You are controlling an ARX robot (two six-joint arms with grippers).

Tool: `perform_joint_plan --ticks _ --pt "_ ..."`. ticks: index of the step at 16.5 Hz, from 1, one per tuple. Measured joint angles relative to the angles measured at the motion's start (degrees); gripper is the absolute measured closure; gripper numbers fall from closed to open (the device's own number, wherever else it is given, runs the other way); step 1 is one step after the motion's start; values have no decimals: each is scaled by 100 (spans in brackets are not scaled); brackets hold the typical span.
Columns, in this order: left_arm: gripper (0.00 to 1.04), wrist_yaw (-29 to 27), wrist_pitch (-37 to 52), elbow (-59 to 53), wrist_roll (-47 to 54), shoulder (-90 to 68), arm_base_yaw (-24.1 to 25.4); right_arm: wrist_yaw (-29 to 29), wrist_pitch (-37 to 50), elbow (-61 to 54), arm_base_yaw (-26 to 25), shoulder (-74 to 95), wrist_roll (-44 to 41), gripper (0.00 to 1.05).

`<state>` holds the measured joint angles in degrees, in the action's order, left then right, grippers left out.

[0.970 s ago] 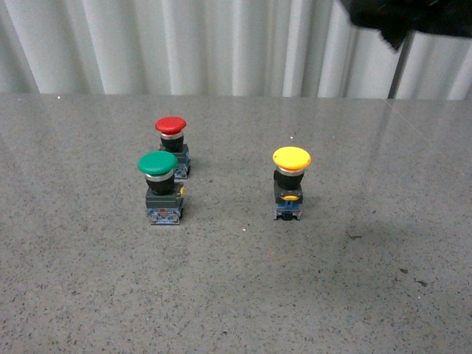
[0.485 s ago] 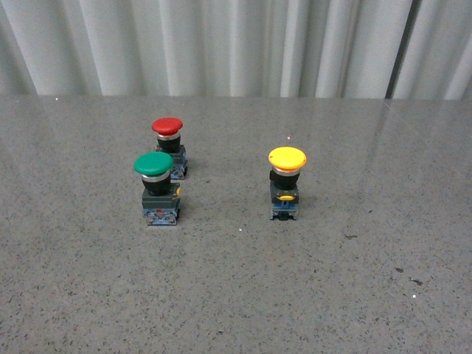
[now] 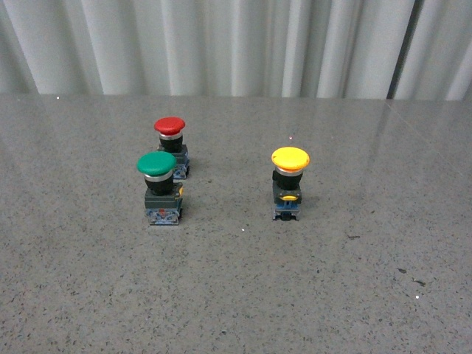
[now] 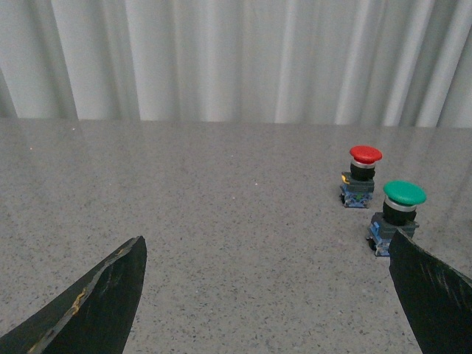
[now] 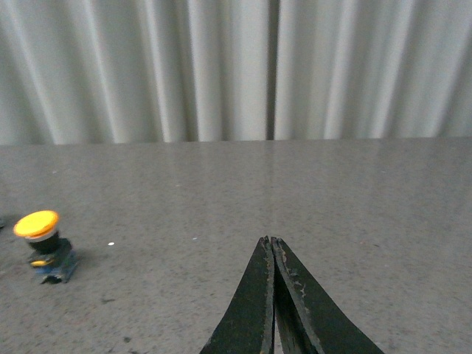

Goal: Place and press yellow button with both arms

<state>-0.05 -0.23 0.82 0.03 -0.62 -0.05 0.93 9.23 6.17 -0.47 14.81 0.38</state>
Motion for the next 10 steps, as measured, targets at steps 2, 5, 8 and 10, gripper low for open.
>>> perform_joint_plan --ticks 2,5,8,10 --pt "7 4 0 0 0 0 0 -96 -79 -192 46 -168 0 103" --pt "7 2 2 0 0 0 0 -96 -162 -291 46 -411 -2 103" --pt "7 4 0 0 0 0 0 -96 -931 -400 46 -1281 -2 103" --pt "7 2 -2 0 0 0 0 -98 -970 -551 46 -1464 -4 103"
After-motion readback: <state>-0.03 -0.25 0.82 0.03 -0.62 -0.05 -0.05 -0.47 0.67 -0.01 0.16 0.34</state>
